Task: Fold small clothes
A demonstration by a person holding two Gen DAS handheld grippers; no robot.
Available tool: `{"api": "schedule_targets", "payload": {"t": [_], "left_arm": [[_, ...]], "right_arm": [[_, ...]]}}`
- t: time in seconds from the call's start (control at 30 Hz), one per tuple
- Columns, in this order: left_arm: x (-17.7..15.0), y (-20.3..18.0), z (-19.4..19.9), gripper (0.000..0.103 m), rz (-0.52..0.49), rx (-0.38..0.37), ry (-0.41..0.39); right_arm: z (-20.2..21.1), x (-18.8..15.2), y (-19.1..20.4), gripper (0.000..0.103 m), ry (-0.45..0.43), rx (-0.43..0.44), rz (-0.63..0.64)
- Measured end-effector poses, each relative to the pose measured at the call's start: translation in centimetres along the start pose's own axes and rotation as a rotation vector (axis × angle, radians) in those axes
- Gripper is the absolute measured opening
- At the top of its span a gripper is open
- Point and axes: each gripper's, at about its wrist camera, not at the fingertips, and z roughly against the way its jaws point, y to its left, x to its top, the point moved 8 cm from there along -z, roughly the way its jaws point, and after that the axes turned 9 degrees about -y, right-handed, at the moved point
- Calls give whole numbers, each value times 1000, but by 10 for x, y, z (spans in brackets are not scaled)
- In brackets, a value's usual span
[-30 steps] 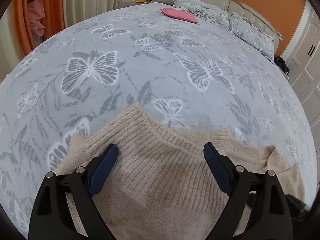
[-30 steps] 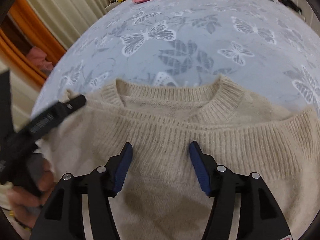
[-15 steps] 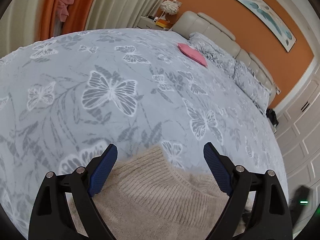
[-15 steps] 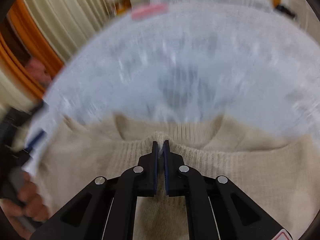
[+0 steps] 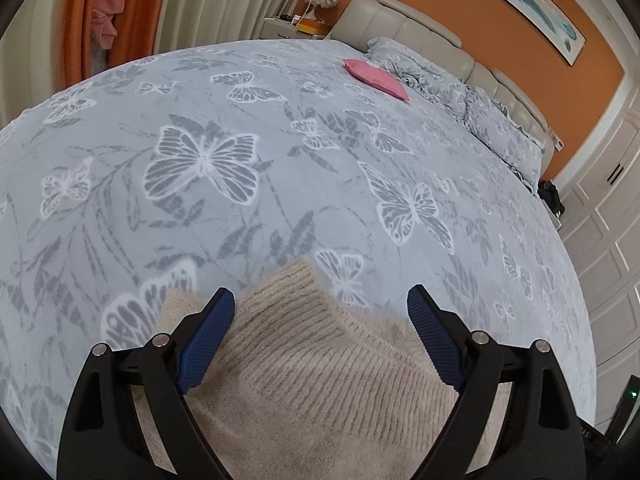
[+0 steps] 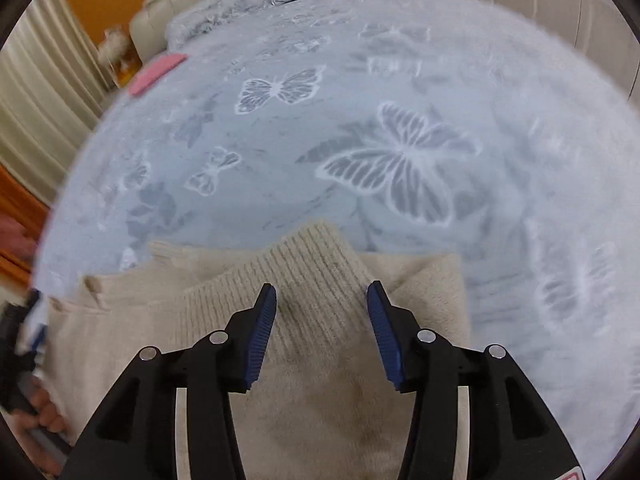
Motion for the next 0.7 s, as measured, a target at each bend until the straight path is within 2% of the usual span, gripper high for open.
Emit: {"api": "schedule_targets", "payload": {"t": [0.03,0.1,0.13,0.23,0.3,0.33,0.37,0.4,0.43,0.47,0.5,0.53,0.57,0.6,0.63,0.7], "left_arm": [[0,-1,0,86,-11,3,-3],[-2,-4,-1,87,-30,7,-2],[-3,-5,-2,87,-37,11,-2],[-4,-7,-2,87,-54,17,-3],[-3,-7,-1,87,-47,10,-11],[-2,-6,1,87,-38,8,-15],[-2,-6,1,87,-31,6,-15],[-2,-5,2,87,-21,4,-14],[-1,-3,3,87,-8,3,-16],[-1,-2,4,87,0,4,-21],[0,-1,4,87,2,7,-23],[0,1,3,87,2,14,-22],[0,2,2,87,-1,24,-16],[-2,3,0,87,-7,36,-8],[-3,4,-2,87,-11,49,0],[1,6,2,87,8,41,-16]], "right_arm": [[-3,0,1,46,-10,9,5],[-8,-2,7,8,-2,7,54],[-7,1,12,5,3,38,37],[15,19,17,4,-88,40,40],[27,27,17,10,-136,27,65],[29,28,16,21,-152,12,64],[25,27,12,53,-133,-21,65],[19,27,8,66,-115,-37,65],[13,23,5,69,-101,-47,66],[5,18,5,67,-75,-47,78],[-1,13,5,64,-53,-41,87],[-10,6,8,38,-23,-23,96],[-14,2,6,21,-3,-15,95],[-15,1,7,19,-2,-3,84],[-12,0,9,12,-11,5,83],[9,15,13,10,-87,43,42]]}}
